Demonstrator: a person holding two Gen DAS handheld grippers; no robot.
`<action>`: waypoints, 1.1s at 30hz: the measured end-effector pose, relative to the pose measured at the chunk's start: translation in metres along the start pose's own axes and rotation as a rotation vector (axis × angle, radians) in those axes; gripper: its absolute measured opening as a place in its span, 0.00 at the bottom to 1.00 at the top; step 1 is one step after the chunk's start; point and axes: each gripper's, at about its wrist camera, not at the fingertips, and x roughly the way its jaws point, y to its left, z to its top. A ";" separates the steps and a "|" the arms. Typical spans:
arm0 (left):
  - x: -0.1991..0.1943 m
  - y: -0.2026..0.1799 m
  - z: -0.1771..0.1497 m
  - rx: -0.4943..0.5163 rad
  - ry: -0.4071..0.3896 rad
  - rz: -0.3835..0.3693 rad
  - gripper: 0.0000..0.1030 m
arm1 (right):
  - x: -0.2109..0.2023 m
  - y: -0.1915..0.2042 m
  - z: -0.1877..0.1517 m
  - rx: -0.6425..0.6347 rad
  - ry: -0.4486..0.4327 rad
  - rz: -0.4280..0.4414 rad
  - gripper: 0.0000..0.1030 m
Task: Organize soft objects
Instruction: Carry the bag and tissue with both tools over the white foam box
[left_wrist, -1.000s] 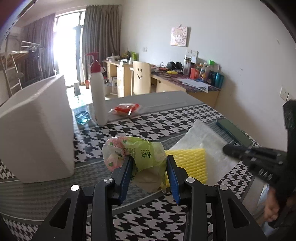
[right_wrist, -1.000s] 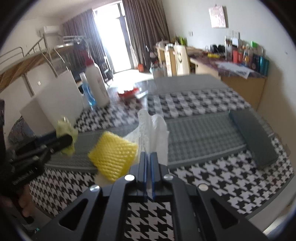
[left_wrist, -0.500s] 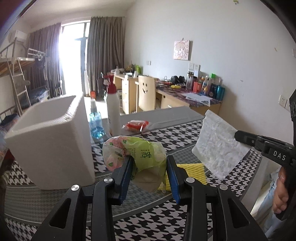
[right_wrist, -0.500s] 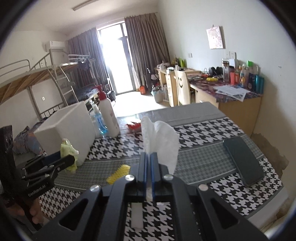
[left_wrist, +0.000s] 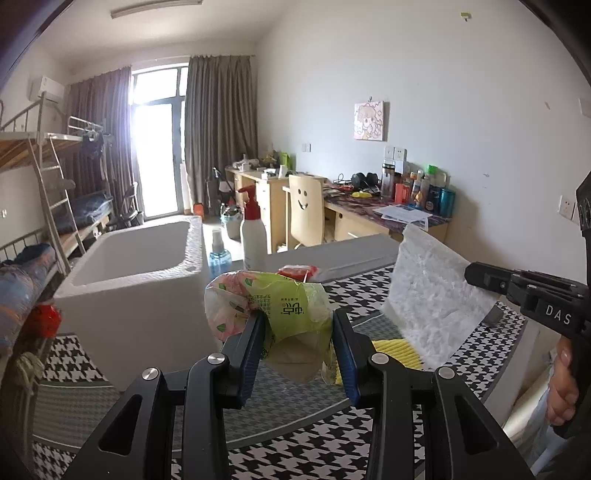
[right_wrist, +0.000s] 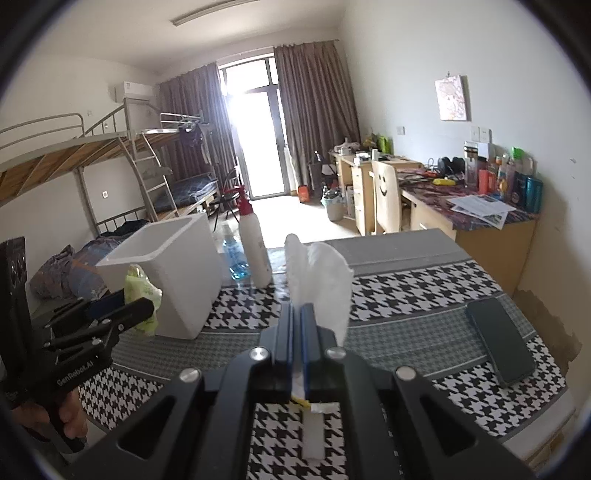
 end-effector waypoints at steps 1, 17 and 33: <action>-0.004 0.002 0.000 -0.001 -0.010 0.002 0.38 | -0.001 0.003 0.002 -0.007 -0.007 0.005 0.06; -0.022 0.029 0.014 0.008 -0.057 0.077 0.38 | 0.018 0.035 0.012 -0.060 -0.003 0.084 0.06; -0.018 0.046 0.037 0.002 -0.087 0.117 0.38 | 0.034 0.058 0.040 -0.102 -0.018 0.138 0.06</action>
